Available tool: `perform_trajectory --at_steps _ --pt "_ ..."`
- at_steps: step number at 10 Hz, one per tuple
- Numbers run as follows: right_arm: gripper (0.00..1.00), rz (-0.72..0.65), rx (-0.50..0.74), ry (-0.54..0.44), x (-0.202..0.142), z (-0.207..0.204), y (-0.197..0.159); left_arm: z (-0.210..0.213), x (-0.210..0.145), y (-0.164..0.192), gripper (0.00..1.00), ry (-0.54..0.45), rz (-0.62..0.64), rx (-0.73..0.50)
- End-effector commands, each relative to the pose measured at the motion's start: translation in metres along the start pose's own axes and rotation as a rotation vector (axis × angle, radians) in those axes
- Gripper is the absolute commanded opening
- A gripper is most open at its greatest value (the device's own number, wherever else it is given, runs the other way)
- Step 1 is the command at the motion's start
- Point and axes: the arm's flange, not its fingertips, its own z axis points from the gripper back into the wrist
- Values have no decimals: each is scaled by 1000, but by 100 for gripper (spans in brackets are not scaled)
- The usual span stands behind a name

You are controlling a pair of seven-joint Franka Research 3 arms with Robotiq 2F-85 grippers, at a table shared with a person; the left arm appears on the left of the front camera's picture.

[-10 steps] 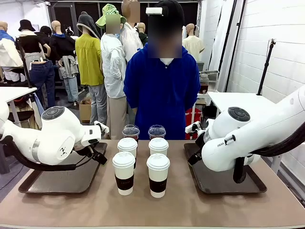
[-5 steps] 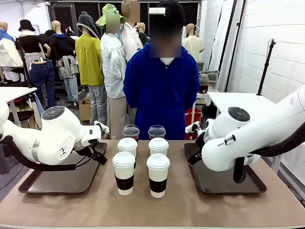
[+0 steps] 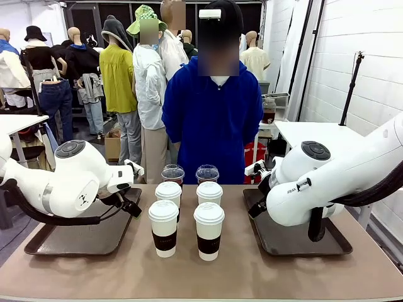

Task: Distribute the coffee onto the tray.
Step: Pick up one iced Americano and place it on the right Handle tray.

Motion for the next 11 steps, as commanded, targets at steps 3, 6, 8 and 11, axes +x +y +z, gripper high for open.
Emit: perform_trajectory --at_steps 3,6,8,11 --pt "100 16 46 -24 8 21 -7 28 11 6 100 -2 -4 39" --pt "100 26 123 -65 17 69 -19 85 27 7 100 18 -27 32" --pt "100 74 150 -77 22 103 -24 118 34 1 100 30 -78 4" --pt "100 149 150 -77 24 145 -25 155 33 -5 100 35 -103 -41"
